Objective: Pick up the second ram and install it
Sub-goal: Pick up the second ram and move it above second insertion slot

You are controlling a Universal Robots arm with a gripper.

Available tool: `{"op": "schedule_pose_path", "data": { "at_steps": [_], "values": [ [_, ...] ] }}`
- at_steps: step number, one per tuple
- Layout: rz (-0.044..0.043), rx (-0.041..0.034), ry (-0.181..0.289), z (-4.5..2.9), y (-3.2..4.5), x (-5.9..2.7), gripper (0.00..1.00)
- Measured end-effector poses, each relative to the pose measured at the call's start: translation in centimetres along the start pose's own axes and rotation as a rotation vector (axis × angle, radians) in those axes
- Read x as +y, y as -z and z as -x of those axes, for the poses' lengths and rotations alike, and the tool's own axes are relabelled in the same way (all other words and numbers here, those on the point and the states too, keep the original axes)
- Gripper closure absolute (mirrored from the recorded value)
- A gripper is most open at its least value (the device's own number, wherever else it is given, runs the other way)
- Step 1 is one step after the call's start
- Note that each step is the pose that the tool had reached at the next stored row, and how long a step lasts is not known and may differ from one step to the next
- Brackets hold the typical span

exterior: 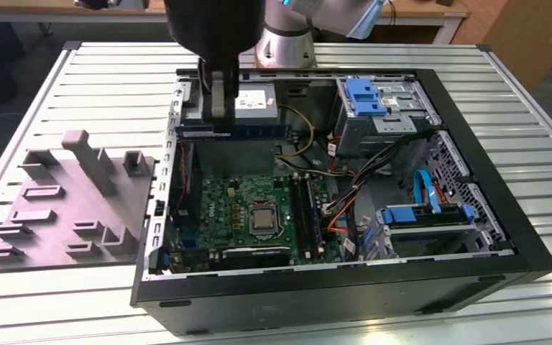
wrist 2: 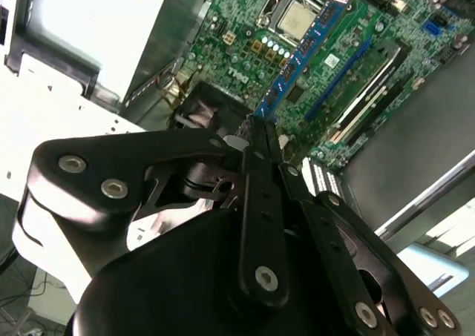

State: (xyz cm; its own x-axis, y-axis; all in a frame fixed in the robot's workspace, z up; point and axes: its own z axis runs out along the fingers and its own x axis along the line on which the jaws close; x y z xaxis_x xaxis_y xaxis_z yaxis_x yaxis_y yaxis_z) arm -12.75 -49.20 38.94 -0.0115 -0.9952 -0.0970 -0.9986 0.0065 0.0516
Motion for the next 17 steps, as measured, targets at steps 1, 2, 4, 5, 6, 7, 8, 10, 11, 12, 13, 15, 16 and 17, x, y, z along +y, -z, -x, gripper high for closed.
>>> {"op": "schedule_pose_path", "data": {
  "at_steps": [1, 2, 4, 5, 6, 7, 8, 10, 11, 12, 13, 15, 16, 17],
  "values": [
    [0.0, 0.0, 0.0, -0.02, -0.17, -0.18, 0.89],
    [0.0, 0.0, 0.0, -0.03, -0.34, -0.38, 0.89],
    [0.0001, 0.0002, 0.0, -0.05, -0.64, -0.94, 0.89],
    [0.0001, 0.0001, 0.0, -0.06, -0.76, -1.27, 0.89],
    [0.0, -0.0001, 0.0, -0.07, -0.88, -1.61, 0.89],
    [0.0, 0.0, 0.0, -0.08, -0.98, -1.96, 0.89],
    [0.0, 0.0001, 0.0, -0.09, -1.09, -2.29, 0.89],
    [-0.0001, -0.0002, 0.0, -0.11, -1.35, -2.9, 0.89],
    [-0.0001, -0.0003, 0.0, -0.13, -1.5, -3.18, 0.89],
    [0.0, -0.0001, 0.0, -0.14, -1.66, -3.37, 0.89],
    [0.0, -0.0002, 0.0, -0.15, -1.83, -3.5, 0.89],
    [0.0001, 0.0, 0.0, -0.19, -2.17, -3.67, 0.89],
    [0.0002, 0.0001, 0.001, -0.2, -2.34, -3.74, 0.89],
    [0.0002, 0.0001, 0.002, -0.22, -2.54, -3.83, 0.89]
  ]
}}
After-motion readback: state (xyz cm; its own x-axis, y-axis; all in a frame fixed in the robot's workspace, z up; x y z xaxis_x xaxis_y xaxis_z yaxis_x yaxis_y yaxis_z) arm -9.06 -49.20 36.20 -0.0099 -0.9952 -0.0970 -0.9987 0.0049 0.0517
